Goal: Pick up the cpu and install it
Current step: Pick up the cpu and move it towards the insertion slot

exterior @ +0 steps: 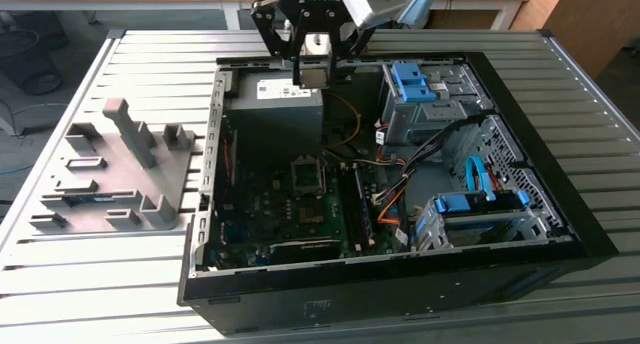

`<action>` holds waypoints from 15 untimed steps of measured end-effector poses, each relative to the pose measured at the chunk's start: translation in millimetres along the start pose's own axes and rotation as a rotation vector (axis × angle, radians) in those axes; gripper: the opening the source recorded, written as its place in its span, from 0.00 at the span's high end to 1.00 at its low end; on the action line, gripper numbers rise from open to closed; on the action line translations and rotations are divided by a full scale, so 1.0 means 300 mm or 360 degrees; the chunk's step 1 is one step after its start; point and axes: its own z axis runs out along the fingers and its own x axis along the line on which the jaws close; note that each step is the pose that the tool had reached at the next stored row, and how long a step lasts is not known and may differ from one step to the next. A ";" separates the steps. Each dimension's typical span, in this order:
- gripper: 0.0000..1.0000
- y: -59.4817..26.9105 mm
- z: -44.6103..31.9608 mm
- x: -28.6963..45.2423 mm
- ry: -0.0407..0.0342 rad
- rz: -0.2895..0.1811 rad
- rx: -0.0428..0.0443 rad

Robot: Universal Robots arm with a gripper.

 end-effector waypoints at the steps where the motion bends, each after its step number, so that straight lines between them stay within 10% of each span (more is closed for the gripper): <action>1: 0.53 -0.003 0.001 0.000 0.0000 0.0000 0.0000; 15: 0.53 -0.027 0.017 -0.002 0.0000 0.0000 0.0000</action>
